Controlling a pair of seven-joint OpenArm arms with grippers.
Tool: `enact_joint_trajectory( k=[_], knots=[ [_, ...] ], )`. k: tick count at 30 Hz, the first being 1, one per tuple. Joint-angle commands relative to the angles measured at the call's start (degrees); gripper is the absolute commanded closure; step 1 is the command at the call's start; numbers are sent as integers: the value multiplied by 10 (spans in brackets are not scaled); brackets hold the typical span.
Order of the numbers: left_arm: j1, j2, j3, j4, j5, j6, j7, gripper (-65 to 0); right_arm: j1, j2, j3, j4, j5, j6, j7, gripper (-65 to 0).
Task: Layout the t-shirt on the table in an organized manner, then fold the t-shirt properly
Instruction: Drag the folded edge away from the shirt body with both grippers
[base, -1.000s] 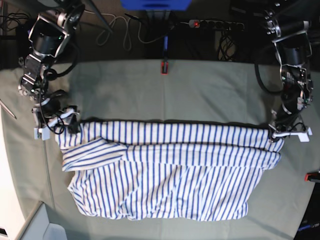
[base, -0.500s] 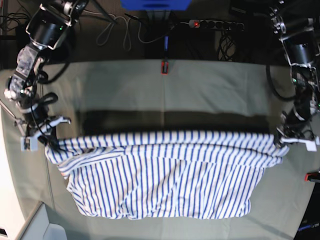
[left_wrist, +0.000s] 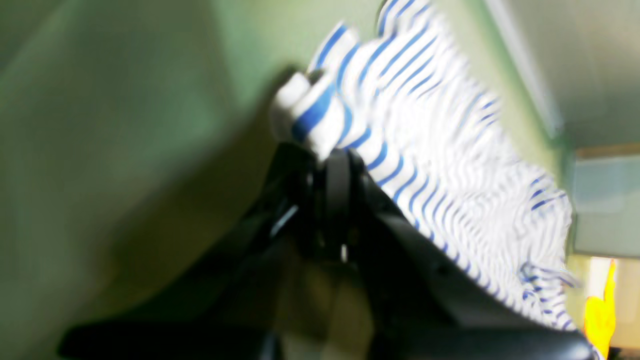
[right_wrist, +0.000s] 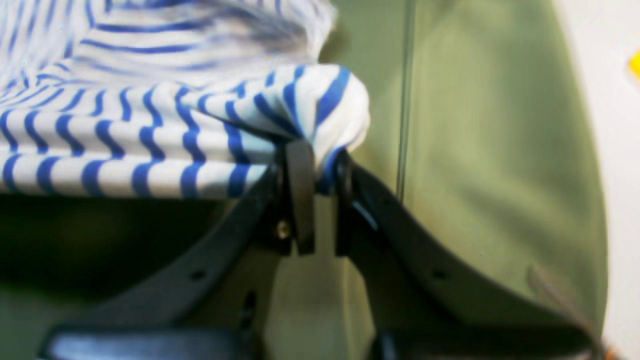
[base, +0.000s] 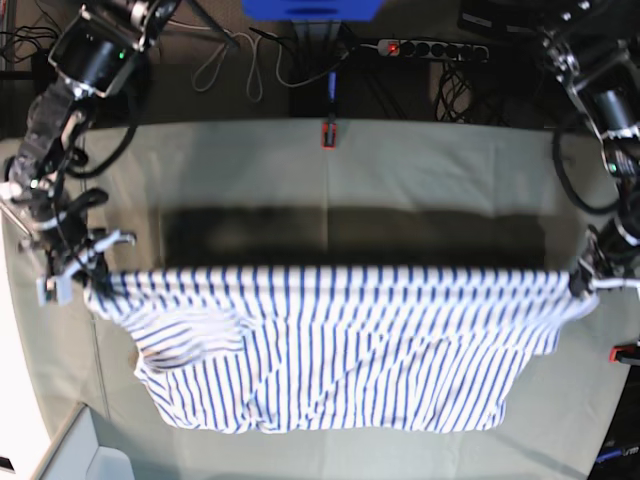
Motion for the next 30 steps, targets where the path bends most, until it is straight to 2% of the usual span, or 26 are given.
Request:
enact_joint_trajectory(
  k=[1,3,10,14,16,20,30],
  knots=[
    [-5,-15,-4,8,-6,0,-20,-1,3,10,4,12,6,-1,18,0],
    [17,-14,-5,9,-7,0,-20,-1,-20,10,5,12,8,-1,18,0],
    [105,-14,-6,16,-12,-5,-16,-1,-120,16,5,19,81,-1,22,0],
    [173,-10,-33,68,-13,-6,-16,-1,-195,18,2,48,115,-1,79,0],
    [203,11,-64,106,-12,-6,-17,-1,-224,18,-1,54,123,-1,113,0],
    [238,29,-117,146,-8,-7,-16,-1,-243,11,3,48,122,-1,142,0],
    [249,44,-122,146,-11,-7,-15,-1,-268,-2,0,50,122,-1,145,0]
  ],
)
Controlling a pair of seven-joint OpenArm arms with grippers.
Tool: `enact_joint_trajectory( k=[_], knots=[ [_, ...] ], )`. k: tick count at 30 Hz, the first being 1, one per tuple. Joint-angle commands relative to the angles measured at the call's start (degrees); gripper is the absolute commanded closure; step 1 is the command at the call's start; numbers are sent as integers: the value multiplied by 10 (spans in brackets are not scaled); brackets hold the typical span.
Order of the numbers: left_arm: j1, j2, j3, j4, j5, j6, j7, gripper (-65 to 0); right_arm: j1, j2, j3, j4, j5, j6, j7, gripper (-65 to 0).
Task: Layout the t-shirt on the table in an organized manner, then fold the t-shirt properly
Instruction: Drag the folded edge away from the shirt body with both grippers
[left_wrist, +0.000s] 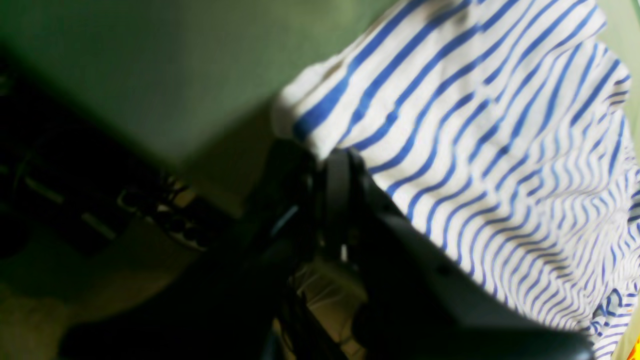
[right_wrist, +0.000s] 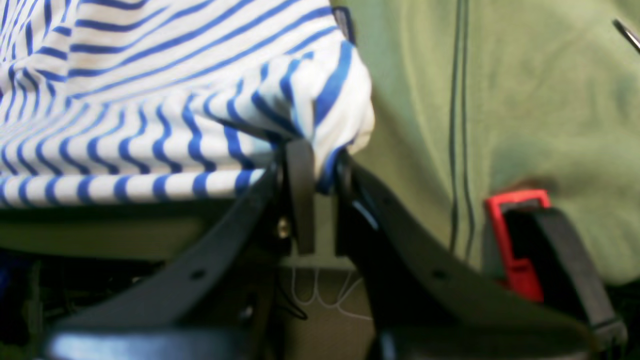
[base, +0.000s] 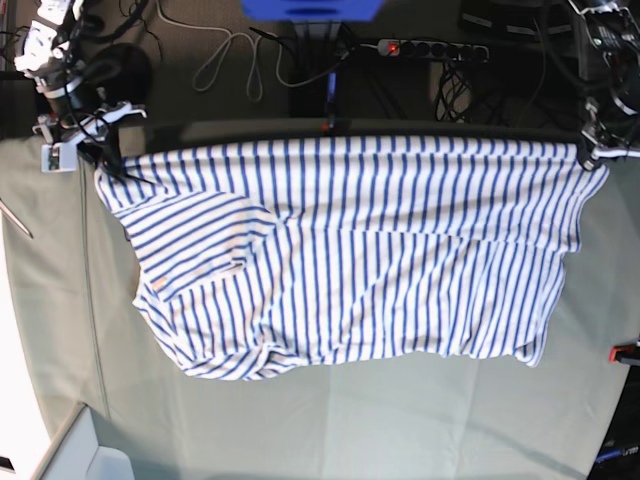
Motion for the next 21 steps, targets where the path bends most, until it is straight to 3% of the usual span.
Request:
enact_joint_trajectory(
  k=[1,10,13,17,21],
  knots=[
    [-4,-15,-6,10,-6,2,-17,-1,-8,7,3,11,6,-3,14,0],
    [-8,-15,-3,10,-6,2,1,-22,-16,7,3,10,3,-3,11,-6],
    [-9,-18,-5,12,-6,2,45,-132,-17,7,3,10,3,-3,11,-120],
    [-9,-19,-7,25,-7,4,60,-285,-26,9,9,30,6,-3,14,-269],
    [-9,-16,-50,55,-7,3,63,-291,-28,7,20,61,7,-3,14,-297]
  ],
)
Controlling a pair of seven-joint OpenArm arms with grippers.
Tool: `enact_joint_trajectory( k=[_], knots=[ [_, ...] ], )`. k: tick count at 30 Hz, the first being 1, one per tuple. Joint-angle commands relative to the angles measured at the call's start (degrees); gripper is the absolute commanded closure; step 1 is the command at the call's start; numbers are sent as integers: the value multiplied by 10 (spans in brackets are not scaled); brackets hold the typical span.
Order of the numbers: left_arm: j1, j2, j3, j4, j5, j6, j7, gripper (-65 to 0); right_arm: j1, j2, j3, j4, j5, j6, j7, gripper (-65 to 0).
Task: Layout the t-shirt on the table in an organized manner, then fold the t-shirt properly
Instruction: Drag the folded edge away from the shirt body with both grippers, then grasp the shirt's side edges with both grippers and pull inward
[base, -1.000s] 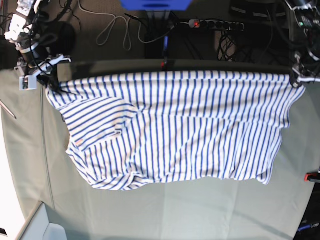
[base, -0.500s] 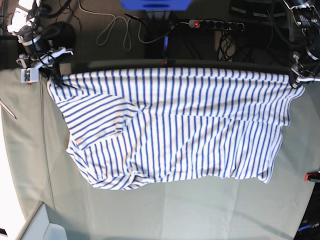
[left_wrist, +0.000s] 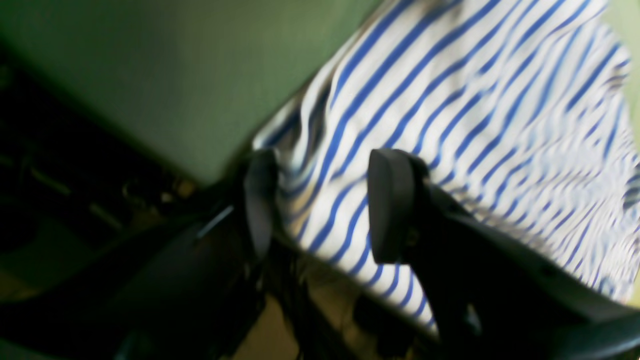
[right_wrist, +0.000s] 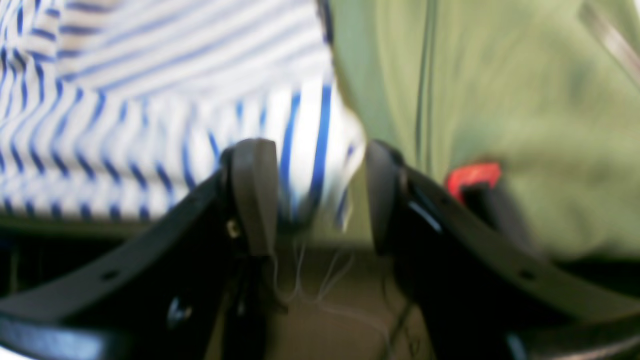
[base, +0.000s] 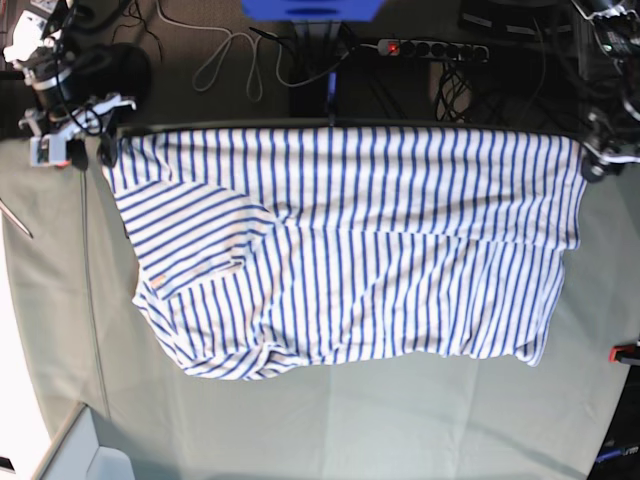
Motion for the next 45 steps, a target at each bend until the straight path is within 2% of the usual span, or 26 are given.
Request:
enact_joint_trajectory(
  k=[1,6,13,15,18,21,23,26,28,31,36,39,42,45],
  knots=[
    [2,-11,-18,18,-8,-3,-7,-296,-2,4,14,17,9,-2,13,-297],
    [-28,-15,-50,51,-8,-3,-8,-298,13,6,20,26,23,-2,11,-298],
    [-158,-23,-43,41,4,1,-12,-298,98,6,4,20,20,-2,10,-298],
    [-202,-25,-20,18,33,1,-13,-298,130,8,-12,8,13,-2,-3,-298],
    [-273,-25,23,-38,115,1,-24,-298,211,9,-31,-33,-45,-2,-49,-298],
    [-318,-22,67,-94,202,-2,-81,-298,289,7,-35,-103,-107,-2,-60,-298],
    [-339,-21,100,-139,247,-4,-143,-298,347,8,-35,-164,-145,-2,-58,-298],
    [-365,-25,160,-221,276,-4,-249,-299,436,11,-31,-269,-198,-2,-57,-298],
    [-380,-25,206,-272,281,-4,-319,-299,483,26,-32,-346,-228,-2,-57,-299],
    [-400,-33,258,-349,279,-4,-389,-299,533,51,-34,-458,-234,-2,-23,-315],
    [-445,-37,318,-472,281,-4,-470,-299,569,82,-35,-594,-234,-2,90,-378],
    [-471,-40,344,-536,281,-4,-522,-300,582,91,-36,-661,-234,-2,152,-394],
    [-491,-49,365,-589,281,-4,-550,-300,590,95,-36,-701,-234,-2,185,-395],
    [-495,-50,373,-612,281,-4,-569,-300,590,93,-36,-713,-234,-2,193,-393]
  ],
)
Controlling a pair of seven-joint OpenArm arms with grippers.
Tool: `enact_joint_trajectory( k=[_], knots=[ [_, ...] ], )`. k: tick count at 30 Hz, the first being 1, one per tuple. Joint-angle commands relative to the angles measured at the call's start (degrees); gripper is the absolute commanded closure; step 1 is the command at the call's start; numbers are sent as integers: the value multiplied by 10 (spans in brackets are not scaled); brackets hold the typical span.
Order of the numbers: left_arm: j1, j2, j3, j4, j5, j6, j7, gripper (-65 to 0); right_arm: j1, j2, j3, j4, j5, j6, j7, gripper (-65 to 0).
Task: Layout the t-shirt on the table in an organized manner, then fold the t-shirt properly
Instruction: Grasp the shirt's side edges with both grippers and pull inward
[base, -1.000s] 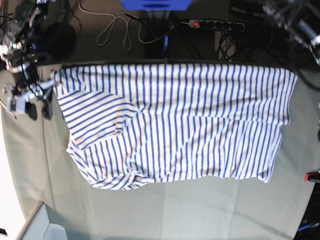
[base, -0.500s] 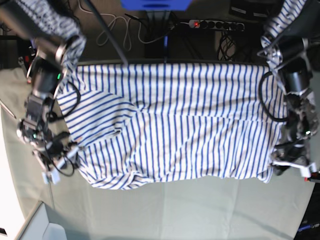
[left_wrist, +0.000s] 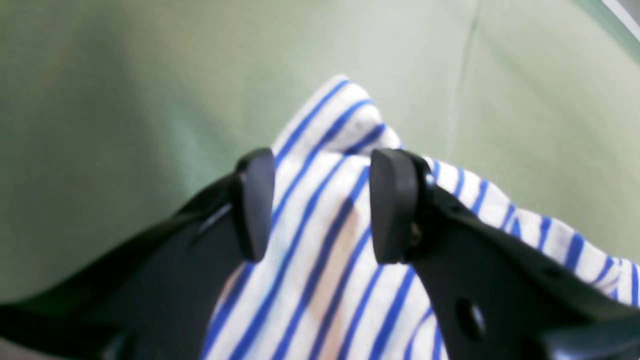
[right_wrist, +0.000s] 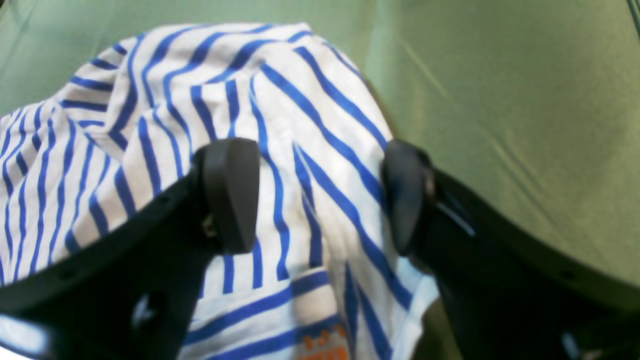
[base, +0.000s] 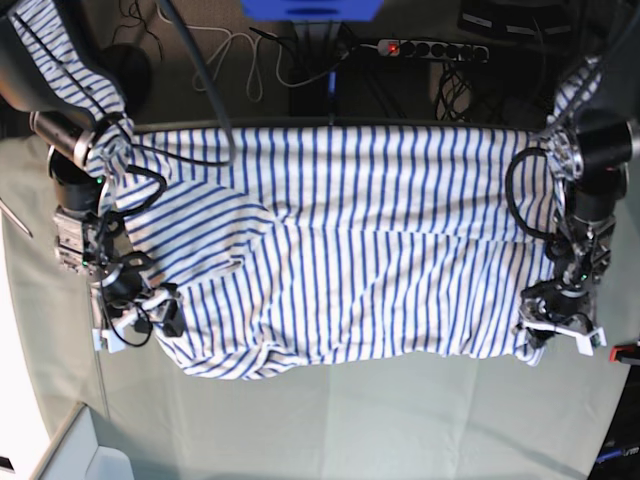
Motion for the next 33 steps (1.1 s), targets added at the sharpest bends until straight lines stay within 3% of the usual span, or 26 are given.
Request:
enact_joint_trajectory(
  k=[1,6,8,12,16,19,25,33],
  knots=[
    [-16,-6,1,5,-2,-4,-14,-300,14,6,0,5,7,3,15,-392],
    [-6,-6,-1,0,-2,-4,-17,-300,11,3,-27,5,7,3,15,-386],
    [0,-6,-1,5,-2,-4,-17,-300,8,4,-62,5,7,3,12,-349],
    [1,-15,-1,5,-4,-2,-15,-300,-1,3,-110,6,7,3,14,-192],
    [1,-21,-2,5,-5,0,-14,-300,-2,2,-111,10,8,3,14,-4],
    [1,-22,-1,3,-2,0,-14,-314,-4,6,-111,11,9,3,14,0],
    [2,-16,-1,0,-2,1,-17,-440,-54,17,-111,53,9,3,15,0],
    [13,-6,0,-1,-1,1,-13,-440,-122,-18,-111,180,9,3,10,0]
  ],
)
